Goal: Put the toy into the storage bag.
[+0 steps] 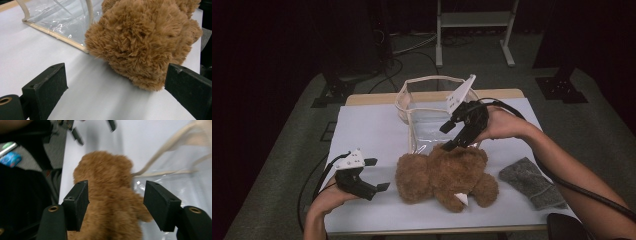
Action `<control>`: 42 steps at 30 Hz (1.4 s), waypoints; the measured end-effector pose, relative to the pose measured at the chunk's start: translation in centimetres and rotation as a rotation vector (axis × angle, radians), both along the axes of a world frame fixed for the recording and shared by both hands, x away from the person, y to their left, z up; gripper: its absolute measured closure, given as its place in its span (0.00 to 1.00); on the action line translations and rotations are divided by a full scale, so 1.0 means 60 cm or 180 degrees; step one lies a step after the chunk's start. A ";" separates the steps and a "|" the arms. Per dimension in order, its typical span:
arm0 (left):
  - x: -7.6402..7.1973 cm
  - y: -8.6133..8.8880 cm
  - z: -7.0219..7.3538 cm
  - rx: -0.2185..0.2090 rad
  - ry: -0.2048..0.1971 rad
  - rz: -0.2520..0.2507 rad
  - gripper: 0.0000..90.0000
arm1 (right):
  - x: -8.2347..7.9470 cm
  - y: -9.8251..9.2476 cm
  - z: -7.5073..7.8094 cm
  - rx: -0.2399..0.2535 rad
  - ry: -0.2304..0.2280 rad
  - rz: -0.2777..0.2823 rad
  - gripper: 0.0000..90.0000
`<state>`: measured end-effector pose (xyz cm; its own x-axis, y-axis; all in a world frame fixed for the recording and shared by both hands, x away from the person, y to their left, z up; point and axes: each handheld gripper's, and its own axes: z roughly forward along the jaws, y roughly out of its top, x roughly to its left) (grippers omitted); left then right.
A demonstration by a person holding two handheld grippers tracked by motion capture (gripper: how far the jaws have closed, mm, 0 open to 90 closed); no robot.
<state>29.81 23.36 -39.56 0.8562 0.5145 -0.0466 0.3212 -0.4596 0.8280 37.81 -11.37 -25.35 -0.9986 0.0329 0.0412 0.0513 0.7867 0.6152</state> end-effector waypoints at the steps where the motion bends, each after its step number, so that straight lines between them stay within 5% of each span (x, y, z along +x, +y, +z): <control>1: 0.000 0.000 -0.001 -0.0013 0.0000 0.0005 0.04 | -0.003 0.004 -0.005 -0.0029 0.0001 0.0030 0.38; 13: -0.001 0.006 -0.001 -0.0031 0.0010 0.0022 0.04 | -0.020 0.033 -0.080 -0.0248 0.0113 0.0105 0.29; 42: 0.001 0.011 -0.009 -0.0052 0.0071 0.0045 0.04 | -0.041 0.037 -0.158 -0.0586 -0.0106 0.0056 0.17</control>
